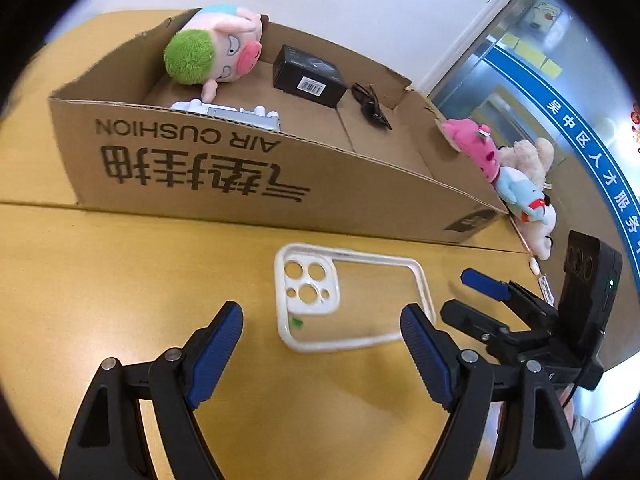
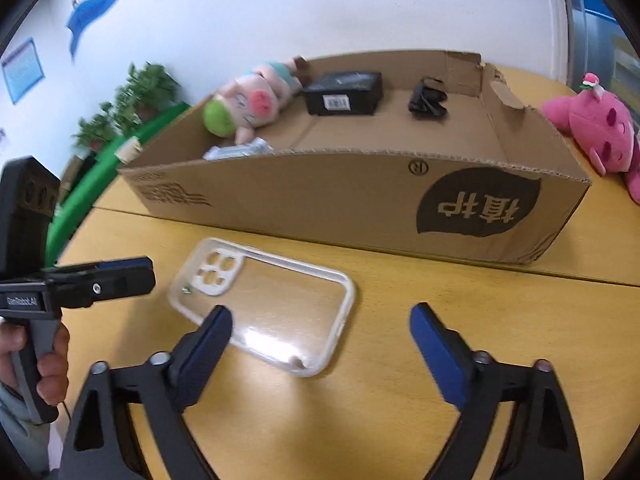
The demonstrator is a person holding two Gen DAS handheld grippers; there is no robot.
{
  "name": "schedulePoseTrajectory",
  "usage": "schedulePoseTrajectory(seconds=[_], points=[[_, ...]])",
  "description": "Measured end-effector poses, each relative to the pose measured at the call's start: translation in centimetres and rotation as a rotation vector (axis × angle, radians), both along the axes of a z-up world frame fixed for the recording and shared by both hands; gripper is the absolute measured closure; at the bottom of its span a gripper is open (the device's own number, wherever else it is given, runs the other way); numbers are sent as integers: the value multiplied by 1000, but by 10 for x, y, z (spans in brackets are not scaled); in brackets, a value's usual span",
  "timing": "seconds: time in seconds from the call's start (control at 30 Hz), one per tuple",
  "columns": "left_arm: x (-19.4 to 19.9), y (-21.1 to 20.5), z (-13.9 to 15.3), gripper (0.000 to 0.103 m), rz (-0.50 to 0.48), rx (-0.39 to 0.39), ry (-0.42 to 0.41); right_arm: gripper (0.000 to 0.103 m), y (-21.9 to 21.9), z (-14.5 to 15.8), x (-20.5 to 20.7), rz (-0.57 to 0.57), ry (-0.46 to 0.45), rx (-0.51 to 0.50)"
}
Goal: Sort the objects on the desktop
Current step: 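Grasp the rim of the clear phone case with the right gripper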
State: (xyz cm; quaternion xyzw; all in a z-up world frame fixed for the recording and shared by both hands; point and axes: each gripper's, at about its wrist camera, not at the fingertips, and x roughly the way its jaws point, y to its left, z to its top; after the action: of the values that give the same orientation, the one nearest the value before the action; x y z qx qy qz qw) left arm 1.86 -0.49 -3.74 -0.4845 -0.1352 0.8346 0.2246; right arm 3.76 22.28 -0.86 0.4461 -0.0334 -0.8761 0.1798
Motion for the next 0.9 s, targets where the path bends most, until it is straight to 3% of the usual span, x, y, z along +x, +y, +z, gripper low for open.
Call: schedulePoseTrajectory(seconds=[0.07,0.13,0.2,0.23,0.27,0.33,0.5,0.7,0.8,0.9], points=[[-6,4,-8,32,-10,-31,-21,31,-1,-5,-2,-16,-9,19],[-11,9,-18,51,-17,-64,-57,40,-1,-9,-1,-29,-12,47],[-9,12,-16,57,-19,-98,-34,60,0,-14,1,-38,-26,63],[-9,14,-17,68,-29,-109,-38,65,-1,-17,1,-36,-32,82],[-8,15,-17,73,-28,-124,-31,69,-1,-19,2,-33,-30,99],[-5,17,-18,89,-23,-171,-9,71,-3,-19,5,-32,-19,118],[-6,13,-20,95,-12,-155,-21,83,-1,-20,8,-32,-19,66],[-2,13,-13,97,0,-155,-9,85,5,-17,15,-44,-8,3],[7,17,6,97,-3,-167,40,85,13,-1,22,-68,18,-56],[15,25,41,97,-16,-154,117,85,23,36,32,-92,104,-82]])
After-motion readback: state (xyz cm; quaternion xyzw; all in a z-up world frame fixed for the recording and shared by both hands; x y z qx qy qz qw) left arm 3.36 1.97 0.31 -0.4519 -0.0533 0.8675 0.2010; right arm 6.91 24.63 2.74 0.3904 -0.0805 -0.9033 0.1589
